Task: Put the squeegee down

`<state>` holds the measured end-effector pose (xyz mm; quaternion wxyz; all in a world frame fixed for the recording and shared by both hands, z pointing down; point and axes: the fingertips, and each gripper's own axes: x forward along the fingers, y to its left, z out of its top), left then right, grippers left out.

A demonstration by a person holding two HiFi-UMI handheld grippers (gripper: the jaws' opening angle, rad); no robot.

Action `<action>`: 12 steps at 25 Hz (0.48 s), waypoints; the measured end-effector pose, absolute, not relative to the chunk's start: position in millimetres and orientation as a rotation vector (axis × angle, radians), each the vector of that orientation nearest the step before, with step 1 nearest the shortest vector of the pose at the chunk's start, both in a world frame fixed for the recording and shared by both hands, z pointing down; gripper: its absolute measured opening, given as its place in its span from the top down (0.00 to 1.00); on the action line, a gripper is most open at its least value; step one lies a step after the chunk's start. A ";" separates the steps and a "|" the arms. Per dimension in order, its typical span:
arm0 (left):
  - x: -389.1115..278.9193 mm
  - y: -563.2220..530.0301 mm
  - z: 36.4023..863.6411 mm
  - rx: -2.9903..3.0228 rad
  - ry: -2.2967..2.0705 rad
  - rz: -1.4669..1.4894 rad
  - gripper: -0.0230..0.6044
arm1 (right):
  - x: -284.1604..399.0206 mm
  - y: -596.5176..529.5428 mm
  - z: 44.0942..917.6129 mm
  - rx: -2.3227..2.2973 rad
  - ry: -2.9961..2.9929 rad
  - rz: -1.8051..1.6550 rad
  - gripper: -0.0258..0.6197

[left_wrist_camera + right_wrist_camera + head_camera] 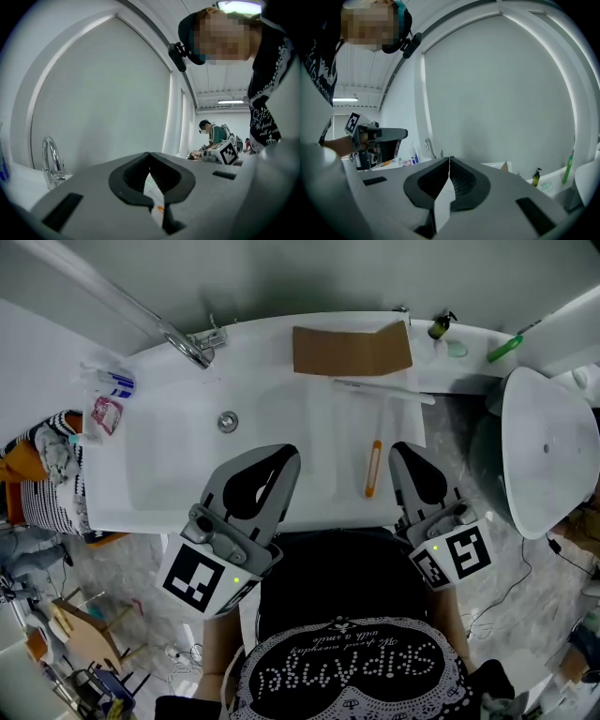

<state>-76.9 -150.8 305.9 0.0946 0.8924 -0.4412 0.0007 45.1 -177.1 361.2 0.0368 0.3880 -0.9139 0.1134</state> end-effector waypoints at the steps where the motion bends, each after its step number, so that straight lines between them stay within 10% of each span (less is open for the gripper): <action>1: -76.2 -151.0 306.3 2.648 -1.304 0.006 0.96 | 45.1 -177.2 361.4 1.190 -2.804 0.348 0.92; 12: -75.1 -151.6 306.2 2.650 -1.285 0.011 0.96 | 44.8 -178.1 364.4 1.191 -2.789 0.360 0.92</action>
